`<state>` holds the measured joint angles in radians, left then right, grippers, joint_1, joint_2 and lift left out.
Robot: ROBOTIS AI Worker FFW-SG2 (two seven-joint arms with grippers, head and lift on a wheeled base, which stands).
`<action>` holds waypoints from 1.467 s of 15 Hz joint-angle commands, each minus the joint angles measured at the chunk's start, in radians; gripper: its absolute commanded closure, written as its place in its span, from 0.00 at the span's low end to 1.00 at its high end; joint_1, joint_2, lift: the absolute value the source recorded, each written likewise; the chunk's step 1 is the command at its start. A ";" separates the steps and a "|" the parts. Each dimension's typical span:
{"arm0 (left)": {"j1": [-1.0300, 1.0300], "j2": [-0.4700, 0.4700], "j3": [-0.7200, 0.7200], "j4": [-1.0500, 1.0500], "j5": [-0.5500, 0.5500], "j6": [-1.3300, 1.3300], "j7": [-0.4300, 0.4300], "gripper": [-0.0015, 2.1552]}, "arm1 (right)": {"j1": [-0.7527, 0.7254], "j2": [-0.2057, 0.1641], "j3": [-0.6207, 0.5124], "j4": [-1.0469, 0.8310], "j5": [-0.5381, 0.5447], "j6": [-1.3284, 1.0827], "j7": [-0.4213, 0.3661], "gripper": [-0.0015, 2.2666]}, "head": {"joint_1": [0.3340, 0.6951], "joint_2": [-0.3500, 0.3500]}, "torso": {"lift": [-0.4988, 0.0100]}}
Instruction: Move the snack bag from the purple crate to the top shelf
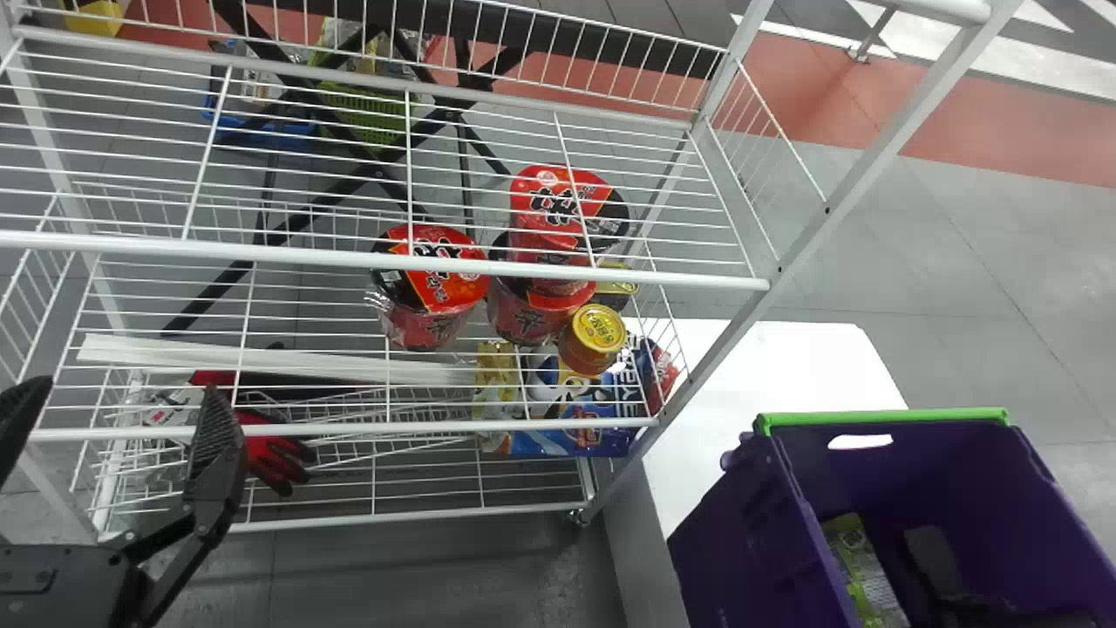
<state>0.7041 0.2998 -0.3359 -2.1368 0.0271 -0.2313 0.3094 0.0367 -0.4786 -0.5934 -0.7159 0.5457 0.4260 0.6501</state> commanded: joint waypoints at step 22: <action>-0.003 0.015 -0.009 -0.015 0.002 0.013 0.008 0.05 | 0.003 0.032 0.029 0.050 -0.032 -0.101 -0.053 0.98 | 1.00 0.00 | 0.09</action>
<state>0.7010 0.3143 -0.3447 -2.1527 0.0295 -0.2180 0.3191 0.0388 -0.4471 -0.5658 -0.6665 0.5128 0.3232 0.5964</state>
